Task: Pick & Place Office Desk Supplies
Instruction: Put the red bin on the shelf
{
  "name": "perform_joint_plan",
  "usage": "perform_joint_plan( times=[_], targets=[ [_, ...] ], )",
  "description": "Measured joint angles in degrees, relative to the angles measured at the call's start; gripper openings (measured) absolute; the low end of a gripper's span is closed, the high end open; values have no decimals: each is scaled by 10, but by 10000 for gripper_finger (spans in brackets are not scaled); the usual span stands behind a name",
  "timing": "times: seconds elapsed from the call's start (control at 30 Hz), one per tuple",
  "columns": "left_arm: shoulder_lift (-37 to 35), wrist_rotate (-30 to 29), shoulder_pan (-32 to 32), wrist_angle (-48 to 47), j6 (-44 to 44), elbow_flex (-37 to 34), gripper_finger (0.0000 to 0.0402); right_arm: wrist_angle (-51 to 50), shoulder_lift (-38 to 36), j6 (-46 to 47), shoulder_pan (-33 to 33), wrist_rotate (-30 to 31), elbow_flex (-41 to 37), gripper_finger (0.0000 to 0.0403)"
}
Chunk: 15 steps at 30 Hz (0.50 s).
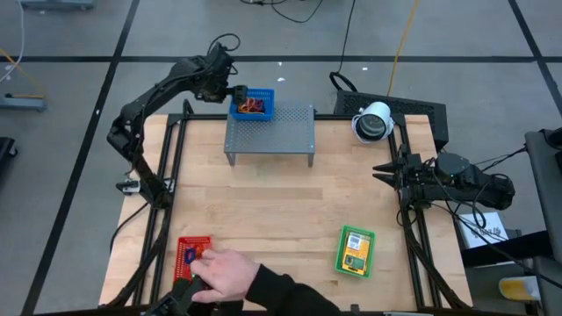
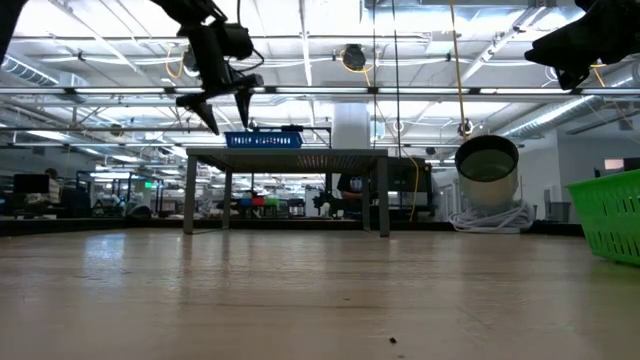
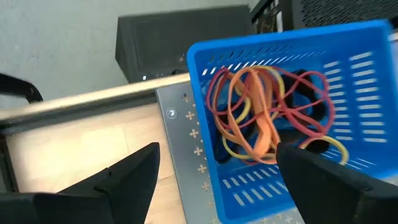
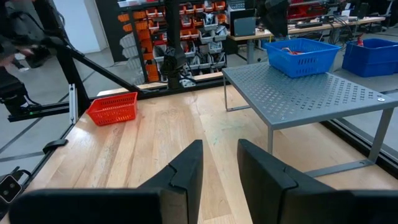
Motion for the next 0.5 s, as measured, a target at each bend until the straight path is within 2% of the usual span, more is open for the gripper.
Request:
perform_joint_plan(
  times=[0.27,0.5],
  targets=[
    [-75,-1,-30,-4,34,0,316,0,0,0,0,0,0,89],
    [-149,-2,-108,-40,117,0,304,0,0,0,0,0,0,89]
  ],
)
